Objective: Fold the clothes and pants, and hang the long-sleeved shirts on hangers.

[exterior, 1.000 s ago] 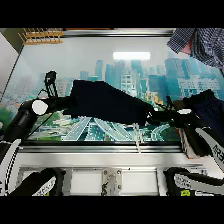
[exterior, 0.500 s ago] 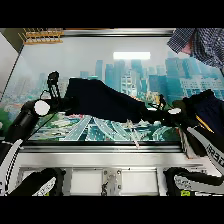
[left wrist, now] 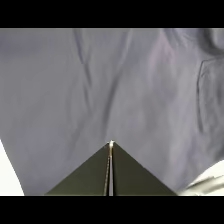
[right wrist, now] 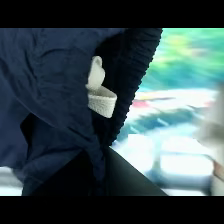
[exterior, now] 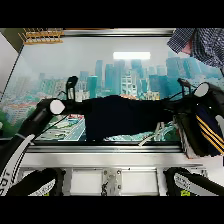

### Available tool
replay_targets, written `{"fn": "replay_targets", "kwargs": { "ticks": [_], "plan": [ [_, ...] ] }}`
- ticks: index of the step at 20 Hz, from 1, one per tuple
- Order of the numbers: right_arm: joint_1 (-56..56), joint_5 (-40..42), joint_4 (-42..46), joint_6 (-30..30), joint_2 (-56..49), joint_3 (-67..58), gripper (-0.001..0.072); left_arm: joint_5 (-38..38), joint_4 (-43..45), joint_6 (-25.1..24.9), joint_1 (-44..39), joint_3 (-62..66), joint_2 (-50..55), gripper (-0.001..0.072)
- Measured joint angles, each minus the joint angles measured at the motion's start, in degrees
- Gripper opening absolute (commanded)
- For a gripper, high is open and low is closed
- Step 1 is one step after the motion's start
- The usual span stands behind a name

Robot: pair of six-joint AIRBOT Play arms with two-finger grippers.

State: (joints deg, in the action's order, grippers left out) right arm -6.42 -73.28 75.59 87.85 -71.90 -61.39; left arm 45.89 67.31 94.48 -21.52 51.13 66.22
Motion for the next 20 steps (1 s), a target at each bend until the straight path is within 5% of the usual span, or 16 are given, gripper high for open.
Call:
{"fn": "replay_targets", "kwargs": {
  "ticks": [7,14,20],
  "plan": [
    [7.1,-15.1,7.1,2.3,1.1,-15.6,0.0014,-1.6,-2.7,0.4,-15.1,16.2,21.7,0.0003],
    [17.4,-18.2,8.1,4.2,1.1,-20.5,0.0014,-2.3,-10.3,0.5,-22.8,28.8,37.6,0.0003],
    [22.4,-18.5,8.3,5.0,1.1,-21.0,0.0014,-1.6,-11.3,0.5,-22.3,31.2,39.1,0.0003]
  ]
}}
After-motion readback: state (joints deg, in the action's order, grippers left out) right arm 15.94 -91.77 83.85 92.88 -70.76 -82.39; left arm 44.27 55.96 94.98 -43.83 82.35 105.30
